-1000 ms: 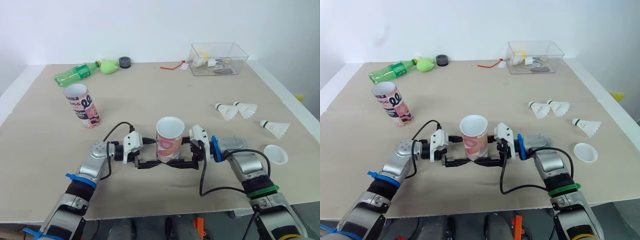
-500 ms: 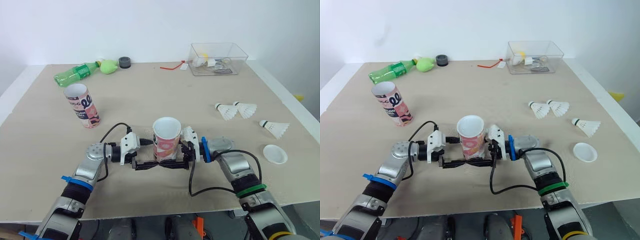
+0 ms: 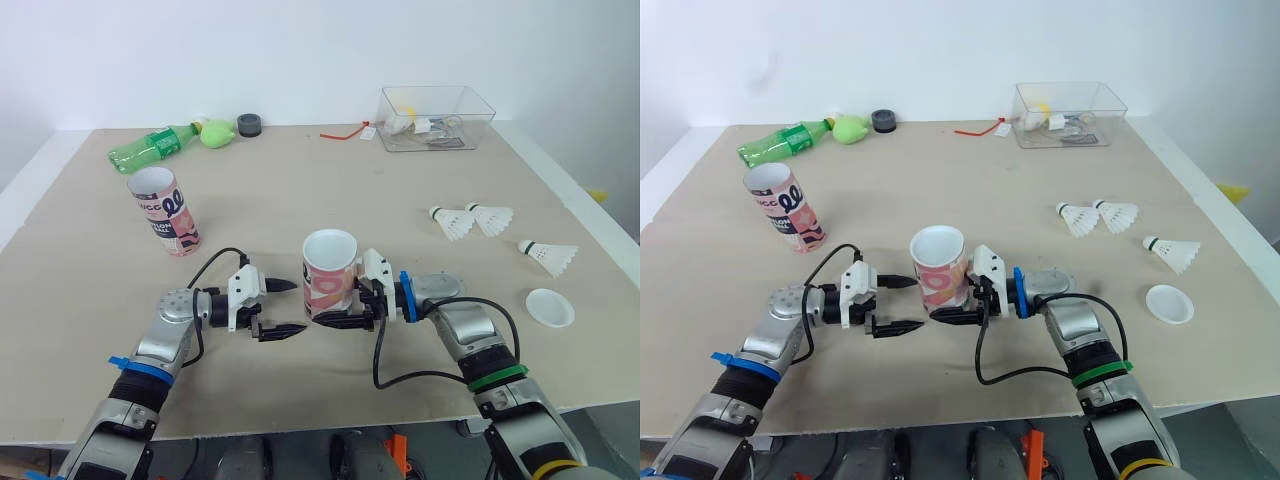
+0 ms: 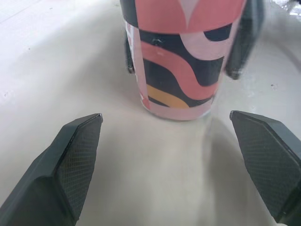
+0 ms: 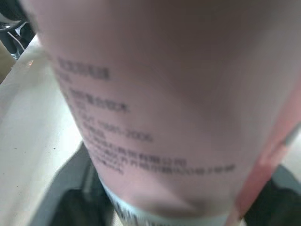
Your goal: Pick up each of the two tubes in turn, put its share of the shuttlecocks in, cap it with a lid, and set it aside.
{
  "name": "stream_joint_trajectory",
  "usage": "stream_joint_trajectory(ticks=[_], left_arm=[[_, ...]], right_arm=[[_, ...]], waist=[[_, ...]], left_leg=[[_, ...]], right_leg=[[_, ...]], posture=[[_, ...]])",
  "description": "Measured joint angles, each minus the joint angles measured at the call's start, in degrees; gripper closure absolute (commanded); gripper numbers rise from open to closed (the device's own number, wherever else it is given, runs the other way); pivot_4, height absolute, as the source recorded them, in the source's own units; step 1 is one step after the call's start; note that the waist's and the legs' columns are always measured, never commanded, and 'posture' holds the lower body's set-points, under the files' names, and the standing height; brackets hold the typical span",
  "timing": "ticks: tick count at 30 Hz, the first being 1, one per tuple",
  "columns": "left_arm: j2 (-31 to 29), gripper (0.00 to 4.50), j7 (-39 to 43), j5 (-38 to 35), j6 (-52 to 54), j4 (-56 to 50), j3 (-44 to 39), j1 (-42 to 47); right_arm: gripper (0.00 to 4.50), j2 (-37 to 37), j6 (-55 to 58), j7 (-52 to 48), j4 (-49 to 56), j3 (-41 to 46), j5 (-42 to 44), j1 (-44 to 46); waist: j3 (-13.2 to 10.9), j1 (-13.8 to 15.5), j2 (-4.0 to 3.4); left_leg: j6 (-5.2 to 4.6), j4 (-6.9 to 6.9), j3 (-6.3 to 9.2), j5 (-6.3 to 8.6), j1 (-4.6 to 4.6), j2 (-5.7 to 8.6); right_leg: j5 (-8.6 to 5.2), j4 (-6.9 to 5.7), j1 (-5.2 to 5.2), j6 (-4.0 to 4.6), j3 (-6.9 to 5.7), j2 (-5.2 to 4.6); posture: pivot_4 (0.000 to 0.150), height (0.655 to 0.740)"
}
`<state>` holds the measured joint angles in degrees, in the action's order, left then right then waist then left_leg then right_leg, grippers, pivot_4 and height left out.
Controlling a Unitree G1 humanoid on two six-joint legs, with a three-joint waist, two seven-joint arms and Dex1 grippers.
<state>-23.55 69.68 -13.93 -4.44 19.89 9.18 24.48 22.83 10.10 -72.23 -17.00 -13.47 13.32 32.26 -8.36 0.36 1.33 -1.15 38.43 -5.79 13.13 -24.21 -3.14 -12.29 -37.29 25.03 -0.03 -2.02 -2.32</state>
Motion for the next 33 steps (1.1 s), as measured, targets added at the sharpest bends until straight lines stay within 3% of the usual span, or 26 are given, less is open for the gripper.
stream_joint_trajectory(ticks=[10, 14, 21, 27, 33], left_arm=[[0.73, 0.0, -0.66, -4.77, 2.94, -7.16, -1.39, -1.01], [-0.45, 0.0, 0.41, -5.45, 3.46, -12.16, -1.09, -3.4], [0.02, 0.0, 1.75, -5.1, 3.84, -14.47, 1.97, -3.5], [2.47, 0.0, 2.52, -4.91, 3.72, -14.49, 4.88, -1.3], [3.33, 0.0, 3.0, -5.04, 5.49, -15.29, 6.48, -0.46]], right_arm=[[1.63, 1.88, 1.68, 1.5, 3.33, 1.96, 1.43, -1.4], [1.63, 6.4, 4.83, 4.02, 9.15, 8.61, 4.79, -4.54], [1.63, 12.9, 15.0, 15.87, 16.57, 27.56, 13.43, -11.37], [1.63, 15.31, 15.56, 32.17, 7.75, 43.08, 13.45, -11.05], [1.63, 16.29, 11.84, 43.77, -4.15, 48.9, 10.87, -11.13]], waist=[[-0.02, 0.02, -0.02], [-0.03, 0.12, -0.03], [-0.04, 0.16, -0.05], [-0.04, 0.15, -0.04], [-0.06, -0.07, -0.19]], left_leg=[[0.01, 0.0, -0.01, 0.0, -0.04, 0.02], [0.01, -0.02, 0.0, 0.0, -0.07, 0.04], [0.0, 0.01, -0.02, -0.03, -0.04, 0.22], [-0.09, 0.01, -0.02, -0.12, -0.03, 0.26], [-0.1, -0.04, -0.09, -0.12, 0.04, 0.23]], right_leg=[[0.01, 0.0, 0.01, -0.02, 0.02, -0.06], [0.0, 0.02, 0.01, -0.05, 0.02, -0.18], [0.08, 0.04, -0.02, -0.21, 0.08, -0.24], [0.12, 0.07, -0.03, -0.32, 0.16, -0.19], [0.08, 0.07, 0.0, -0.4, 0.36, -0.06]], posture=[[0.15, 0.74], [0.15, 0.74], [0.15, 0.74], [0.15, 0.74], [0.15, 0.74]])
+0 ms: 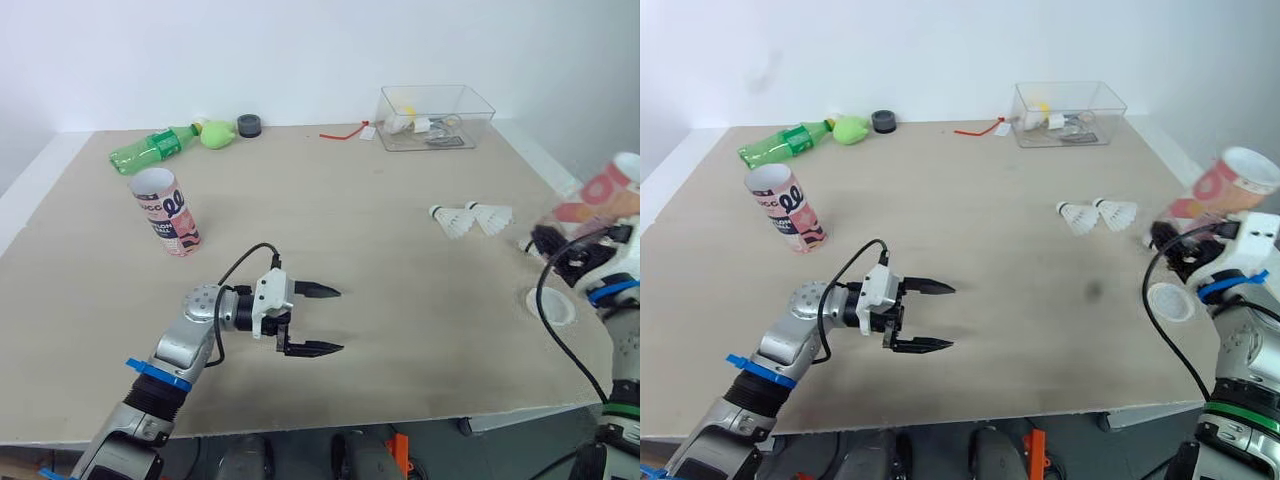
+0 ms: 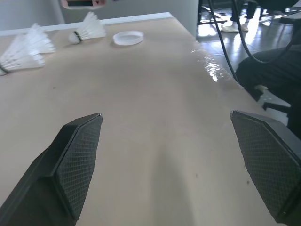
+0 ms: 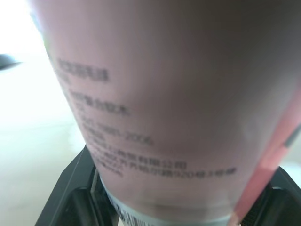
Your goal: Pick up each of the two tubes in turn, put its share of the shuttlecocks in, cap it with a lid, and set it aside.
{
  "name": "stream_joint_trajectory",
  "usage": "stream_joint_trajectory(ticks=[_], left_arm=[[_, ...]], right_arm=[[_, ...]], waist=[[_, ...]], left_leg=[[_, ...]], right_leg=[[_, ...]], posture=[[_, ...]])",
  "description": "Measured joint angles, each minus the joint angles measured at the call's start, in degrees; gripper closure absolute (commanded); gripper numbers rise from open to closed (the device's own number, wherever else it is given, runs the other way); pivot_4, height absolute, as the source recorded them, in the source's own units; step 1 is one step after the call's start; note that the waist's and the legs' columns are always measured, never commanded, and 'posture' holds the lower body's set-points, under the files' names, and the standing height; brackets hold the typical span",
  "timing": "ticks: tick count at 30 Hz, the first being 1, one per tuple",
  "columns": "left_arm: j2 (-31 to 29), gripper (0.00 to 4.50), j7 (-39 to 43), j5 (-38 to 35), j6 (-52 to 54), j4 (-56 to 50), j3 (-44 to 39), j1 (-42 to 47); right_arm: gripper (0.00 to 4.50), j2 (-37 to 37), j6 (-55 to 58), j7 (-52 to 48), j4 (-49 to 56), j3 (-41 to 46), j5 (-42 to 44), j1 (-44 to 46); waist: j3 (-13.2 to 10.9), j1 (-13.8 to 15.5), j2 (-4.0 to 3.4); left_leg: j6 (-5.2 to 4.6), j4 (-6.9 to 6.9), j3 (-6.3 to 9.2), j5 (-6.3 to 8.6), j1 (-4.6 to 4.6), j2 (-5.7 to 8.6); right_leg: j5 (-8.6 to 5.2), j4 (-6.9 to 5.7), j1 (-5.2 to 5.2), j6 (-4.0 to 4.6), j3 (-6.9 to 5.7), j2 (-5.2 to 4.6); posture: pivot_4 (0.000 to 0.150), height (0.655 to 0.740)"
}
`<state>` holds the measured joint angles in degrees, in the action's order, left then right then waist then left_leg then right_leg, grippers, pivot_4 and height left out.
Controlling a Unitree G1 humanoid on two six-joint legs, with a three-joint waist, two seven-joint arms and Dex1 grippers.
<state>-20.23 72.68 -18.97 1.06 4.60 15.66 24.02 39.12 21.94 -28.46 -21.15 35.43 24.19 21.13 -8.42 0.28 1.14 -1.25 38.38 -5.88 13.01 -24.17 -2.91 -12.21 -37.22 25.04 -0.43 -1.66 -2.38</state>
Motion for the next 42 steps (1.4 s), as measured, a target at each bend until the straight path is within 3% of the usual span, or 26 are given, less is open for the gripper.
stream_joint_trajectory(ticks=[10, 33, 37, 42], left_arm=[[0.03, 0.0, -0.29, 0.01, 0.76, -1.51, 0.25, -0.01], [0.51, 0.0, -2.55, 0.12, 3.2, -3.54, 0.34, -0.55], [0.56, 0.0, -2.56, 0.13, 3.2, -3.53, 0.34, -0.54], [1.07, 0.0, -2.58, 0.21, 3.2, -3.51, 0.39, -0.15]], right_arm=[[1.63, 5.03, -8.92, 2.43, -15.91, 0.21, -3.86, 0.2], [1.63, 5.03, -16.93, 1.35, -26.31, -1.72, -4.24, -0.35], [0.02, 4.99, -15.79, 1.79, -26.31, -0.98, -2.44, -0.51], [0.02, 4.38, -14.85, 1.98, -25.64, -1.0, -1.65, -2.29]], waist=[[0.02, 0.0, -0.12], [-0.01, -0.02, -0.07], [-0.01, -0.01, -0.07], [-0.01, -0.03, -0.08]], left_leg=[[-0.05, 0.01, -0.04, -0.03, 0.07, 0.1], [-0.13, 0.03, -0.07, -0.07, 0.17, 0.31], [-0.14, 0.03, -0.07, -0.07, 0.16, 0.32], [-0.15, 0.02, -0.06, -0.07, 0.16, 0.3]], right_leg=[[0.06, 0.04, -0.01, -0.22, 0.3, 0.06], [0.13, 0.18, -0.14, -0.44, 1.16, 0.19], [0.12, 0.19, -0.16, -0.47, 1.23, 0.18], [0.14, 0.19, -0.14, -0.51, 1.29, 0.25]], posture=[[0.15, 0.74], [0.15, 0.74], [0.15, 0.74], [0.15, 0.74]])
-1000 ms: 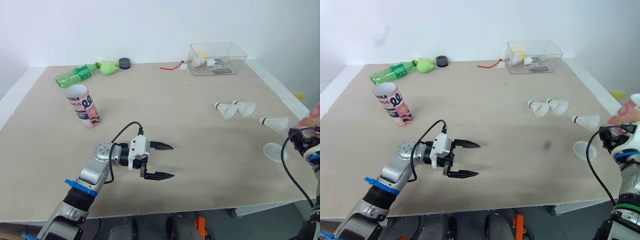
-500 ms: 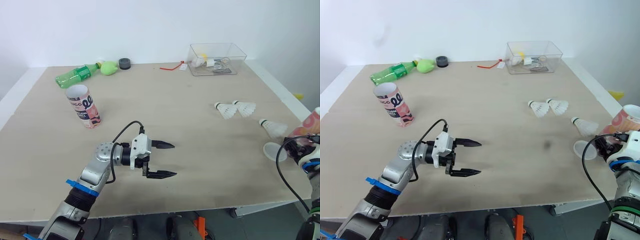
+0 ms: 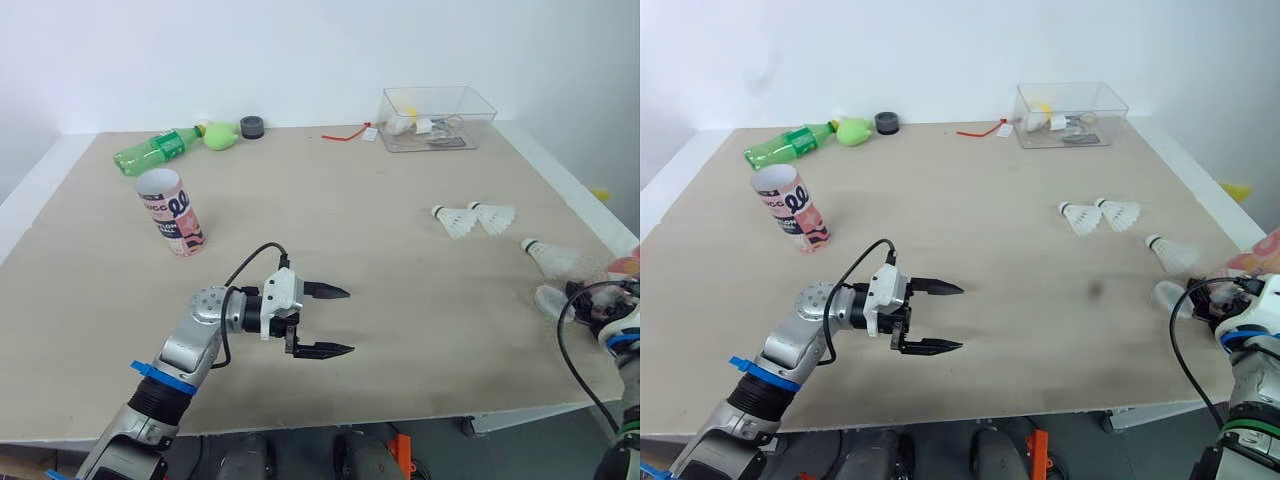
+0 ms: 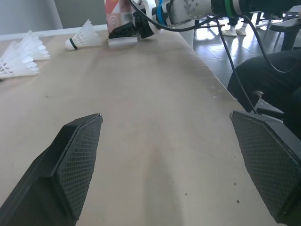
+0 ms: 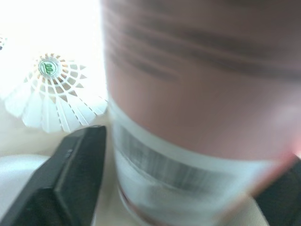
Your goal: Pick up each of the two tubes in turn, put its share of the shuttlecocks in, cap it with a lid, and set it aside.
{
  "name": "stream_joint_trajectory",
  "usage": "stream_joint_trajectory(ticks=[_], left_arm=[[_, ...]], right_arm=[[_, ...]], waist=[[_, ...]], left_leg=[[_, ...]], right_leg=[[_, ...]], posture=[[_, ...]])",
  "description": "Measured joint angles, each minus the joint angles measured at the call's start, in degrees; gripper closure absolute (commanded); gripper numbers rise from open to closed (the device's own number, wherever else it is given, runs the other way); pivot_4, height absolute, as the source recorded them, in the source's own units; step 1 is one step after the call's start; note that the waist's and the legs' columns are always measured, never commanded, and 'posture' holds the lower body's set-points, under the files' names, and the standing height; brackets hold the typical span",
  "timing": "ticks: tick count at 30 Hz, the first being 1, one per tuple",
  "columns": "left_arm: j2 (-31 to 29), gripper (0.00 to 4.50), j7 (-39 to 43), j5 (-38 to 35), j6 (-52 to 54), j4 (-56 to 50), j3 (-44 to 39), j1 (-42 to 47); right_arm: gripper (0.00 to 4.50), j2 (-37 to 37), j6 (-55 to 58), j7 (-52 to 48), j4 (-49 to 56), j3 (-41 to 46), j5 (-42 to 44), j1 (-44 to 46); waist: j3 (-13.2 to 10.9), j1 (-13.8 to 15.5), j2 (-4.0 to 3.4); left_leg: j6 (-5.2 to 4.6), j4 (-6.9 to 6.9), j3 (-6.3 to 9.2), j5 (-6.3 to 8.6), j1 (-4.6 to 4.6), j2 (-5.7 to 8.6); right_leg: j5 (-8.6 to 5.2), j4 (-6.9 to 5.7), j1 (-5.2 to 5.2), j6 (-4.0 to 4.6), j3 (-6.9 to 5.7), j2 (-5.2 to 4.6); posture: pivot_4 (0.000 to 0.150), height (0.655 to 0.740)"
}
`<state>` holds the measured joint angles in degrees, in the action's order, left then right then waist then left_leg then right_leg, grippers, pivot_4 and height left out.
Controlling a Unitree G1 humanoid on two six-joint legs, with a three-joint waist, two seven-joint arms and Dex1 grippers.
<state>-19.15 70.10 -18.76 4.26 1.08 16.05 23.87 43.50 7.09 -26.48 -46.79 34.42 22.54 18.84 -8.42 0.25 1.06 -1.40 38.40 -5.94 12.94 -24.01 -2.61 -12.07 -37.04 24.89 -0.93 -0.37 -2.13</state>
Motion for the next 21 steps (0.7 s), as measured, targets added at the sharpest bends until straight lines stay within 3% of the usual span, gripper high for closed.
stream_joint_trajectory(ticks=[21], left_arm=[[0.77, 0.0, 0.33, 0.32, -0.05, 0.28, 2.06, 0.53]], right_arm=[[0.02, 0.01, 5.67, -2.42, 15.05, -0.07, 2.0, -9.06]], waist=[[0.02, 0.03, -0.03]], left_leg=[[-0.01, -0.01, 0.02, 0.0, 0.02, -0.02]], right_leg=[[-0.02, 0.0, 0.03, 0.04, 0.03, 0.07]], posture=[[0.15, 0.74]])
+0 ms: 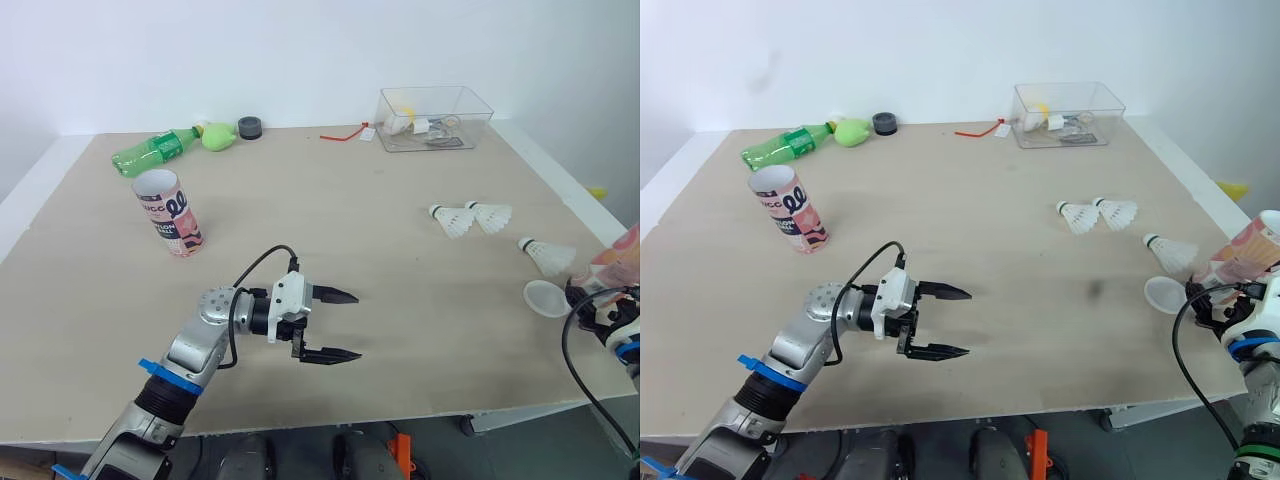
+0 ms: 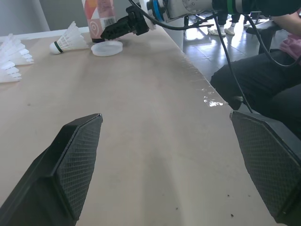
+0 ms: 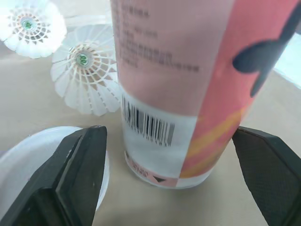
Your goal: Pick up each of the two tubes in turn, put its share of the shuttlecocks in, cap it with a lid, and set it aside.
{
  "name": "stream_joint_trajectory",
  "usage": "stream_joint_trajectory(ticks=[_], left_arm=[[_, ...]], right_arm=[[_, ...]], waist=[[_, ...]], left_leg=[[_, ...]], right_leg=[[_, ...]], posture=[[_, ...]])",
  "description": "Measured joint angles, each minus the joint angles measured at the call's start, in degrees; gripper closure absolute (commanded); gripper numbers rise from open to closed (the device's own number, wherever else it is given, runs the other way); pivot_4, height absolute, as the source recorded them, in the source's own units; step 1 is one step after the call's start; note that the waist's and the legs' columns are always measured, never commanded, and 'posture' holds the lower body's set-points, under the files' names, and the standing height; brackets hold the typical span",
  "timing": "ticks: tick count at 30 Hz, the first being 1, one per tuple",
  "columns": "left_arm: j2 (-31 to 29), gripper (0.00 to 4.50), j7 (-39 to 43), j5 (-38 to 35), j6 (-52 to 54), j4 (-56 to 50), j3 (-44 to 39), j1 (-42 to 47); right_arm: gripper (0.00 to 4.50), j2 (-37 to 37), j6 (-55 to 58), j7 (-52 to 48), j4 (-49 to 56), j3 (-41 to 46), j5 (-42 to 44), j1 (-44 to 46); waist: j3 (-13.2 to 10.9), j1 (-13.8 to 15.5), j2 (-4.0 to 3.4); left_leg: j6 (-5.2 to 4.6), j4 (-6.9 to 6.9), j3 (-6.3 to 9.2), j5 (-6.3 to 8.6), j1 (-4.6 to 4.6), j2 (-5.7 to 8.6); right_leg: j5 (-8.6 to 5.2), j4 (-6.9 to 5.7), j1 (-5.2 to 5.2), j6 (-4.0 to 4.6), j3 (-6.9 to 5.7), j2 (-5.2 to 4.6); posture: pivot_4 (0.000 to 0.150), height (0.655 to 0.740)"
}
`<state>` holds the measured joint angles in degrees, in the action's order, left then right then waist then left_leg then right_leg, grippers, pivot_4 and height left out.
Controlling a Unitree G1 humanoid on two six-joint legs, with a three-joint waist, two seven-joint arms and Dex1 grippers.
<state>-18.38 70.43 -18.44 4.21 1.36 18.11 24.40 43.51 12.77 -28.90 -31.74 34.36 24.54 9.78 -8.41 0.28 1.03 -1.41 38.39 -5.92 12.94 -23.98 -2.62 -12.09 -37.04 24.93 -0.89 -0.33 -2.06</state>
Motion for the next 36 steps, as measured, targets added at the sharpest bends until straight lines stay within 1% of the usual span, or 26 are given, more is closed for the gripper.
stream_joint_trajectory(ticks=[7, 12, 18, 21, 23, 25, 26, 27, 29, 30, 31, 32, 33, 35, 36], left_arm=[[0.52, 0.0, -0.08, 0.06, -0.07, 0.37, 0.09, 0.22], [0.73, 0.0, 0.0, 0.19, -0.32, 1.02, 0.09, 0.53], [0.74, 0.0, 0.43, 0.5, -1.2, 3.79, 0.06, 1.33], [0.77, 0.0, 0.91, 0.5, -1.47, 5.02, 0.04, 1.81], [1.1, 0.0, 0.89, 0.49, -1.58, 5.88, -0.1, 2.79], [1.35, 0.0, 0.53, 0.47, -1.58, 6.15, -0.45, 3.08], [1.2, 0.0, -0.55, 0.47, -1.5, 6.42, -1.35, 2.89], [1.34, 0.0, -1.01, 0.48, -1.43, 6.54, -1.63, 2.93], [1.25, 0.0, -3.43, 0.5, -1.3, 6.46, -3.21, 2.3], [1.15, 0.0, -4.33, 0.54, -1.29, 6.42, -3.59, 1.99], [0.91, 0.0, -6.47, 0.64, -1.37, 6.19, -5.17, 0.76], [0.88, 0.0, -8.36, 0.97, -1.37, 6.21, -6.11, 0.06], [0.91, 0.0, -9.08, 1.09, -1.37, 6.2, -6.35, -0.1], [0.3, 0.0, -13.34, 2.11, -1.38, 5.09, -8.69, -2.13], [0.28, 0.0, -16.91, 3.0, -1.25, 3.82, -10.04, -3.78]], right_arm=[[0.02, -0.21, 2.49, -0.51, 4.33, 0.31, 1.54, -4.12], [0.02, -0.21, 3.92, -2.77, 10.83, 2.13, 3.53, -9.38], [0.02, 0.01, 5.27, -13.43, 25.1, 1.81, 6.62, -19.16], [0.02, 1.53, 5.15, -21.55, 31.73, -0.17, 8.02, -23.04], [0.02, 2.82, 2.92, -27.58, 35.08, -2.39, 8.15, -23.65], [0.02, 2.98, 0.79, -31.04, 37.13, -4.45, 8.15, -22.37], [0.02, 2.99, -0.04, -33.17, 37.27, -7.98, 8.02, -18.03], [0.02, 2.99, -0.36, -33.75, 37.6, -9.21, 8.01, -16.54], [0.02, 2.83, -0.65, -36.31, 37.69, -15.27, 7.75, -8.95], [0.02, 2.49, -0.64, -36.99, 37.74, -16.98, 7.71, -6.35], [0.02, 1.37, -0.59, -38.17, 36.77, -20.86, 7.17, -0.75], [0.02, 0.55, -0.67, -39.08, 35.73, -23.5, 6.56, 2.87], [0.02, 0.3, -0.73, -39.45, 35.45, -24.25, 6.4, 3.79], [0.02, -1.96, -0.56, -41.41, 30.34, -28.92, 4.67, 10.91], [0.02, -3.57, -0.47, -42.49, 27.12, -31.39, 3.61, 14.88]], waist=[[0.0, 0.02, -0.01], [0.01, 0.08, -0.02], [0.01, 0.07, -0.02], [0.0, 0.02, -0.01], [-0.04, 0.01, 0.05], [-0.06, 0.0, 0.1], [-0.11, -0.22, 0.17], [-0.17, -0.35, 0.22], [-0.26, -0.58, 0.34], [-0.28, -0.59, 0.39], [-0.32, -0.71, 0.45], [-0.37, -0.73, 0.52], [-0.38, -0.71, 0.55], [-0.4, -0.45, 0.6], [-0.41, -0.5, 0.58]], left_leg=[[-0.01, 0.0, -0.02, 0.0, 0.0, 0.0], [-0.01, 0.0, -0.01, 0.0, -0.01, 0.0], [-0.01, 0.0, 0.04, 0.01, 0.0, -0.03], [-0.01, 0.01, 0.06, 0.01, 0.02, -0.02], [-0.01, 0.04, 0.12, 0.01, 0.04, 0.0], [-0.01, 0.05, 0.16, 0.01, 0.07, 0.02], [-0.01, 0.05, 0.14, 0.0, 0.15, 0.02], [-0.01, 0.05, 0.18, 0.01, 0.15, 0.06], [-0.01, 0.05, 0.33, 0.0, 0.25, 0.08], [-0.01, 0.05, 0.41, 0.0, 0.24, 0.07], [-0.01, 0.04, 0.47, 0.0, 0.26, 0.03], [-0.01, 0.03, 0.56, 0.0, 0.22, -0.01], [-0.01, 0.03, 0.58, 0.0, 0.21, -0.02], [0.02, -0.01, 0.59, 0.02, 0.2, -0.08], [0.02, -0.07, 0.57, 0.02, 0.16, -0.08]], right_leg=[[-0.02, 0.0, 0.02, 0.03, -0.01, 0.0], [-0.01, 0.0, 0.02, 0.01, -0.02, 0.0], [-0.05, 0.0, 0.03, 0.07, -0.06, 0.06], [-0.06, 0.0, 0.04, 0.09, -0.03, 0.09], [-0.05, 0.0, 0.03, 0.08, 0.0, 0.12], [-0.04, 0.0, 0.02, 0.08, 0.03, 0.15], [-0.02, 0.0, 0.01, 0.1, 0.09, 0.18], [0.08, 0.01, 0.08, 0.17, 0.23, 0.26], [0.13, 0.0, 0.03, 0.21, 0.38, 0.44], [0.14, 0.0, 0.03, 0.25, 0.39, 0.5], [0.14, 0.0, 0.02, 0.3, 0.39, 0.58], [0.18, 0.0, 0.04, 0.37, 0.36, 0.65], [0.19, -0.01, 0.05, 0.37, 0.34, 0.67], [0.23, -0.01, 0.08, 0.34, 0.31, 0.73], [0.26, -0.02, 0.15, 0.35, 0.34, 0.72]], posture=[[0.15, 0.74], [0.15, 0.74], [0.15, 0.74], [0.15, 0.74], [0.15, 0.74], [0.15, 0.74], [0.15, 0.74], [0.15, 0.74], [0.15, 0.74], [0.15, 0.74], [0.15, 0.74], [0.15, 0.74], [0.15, 0.74], [0.15, 0.74], [0.15, 0.74]])
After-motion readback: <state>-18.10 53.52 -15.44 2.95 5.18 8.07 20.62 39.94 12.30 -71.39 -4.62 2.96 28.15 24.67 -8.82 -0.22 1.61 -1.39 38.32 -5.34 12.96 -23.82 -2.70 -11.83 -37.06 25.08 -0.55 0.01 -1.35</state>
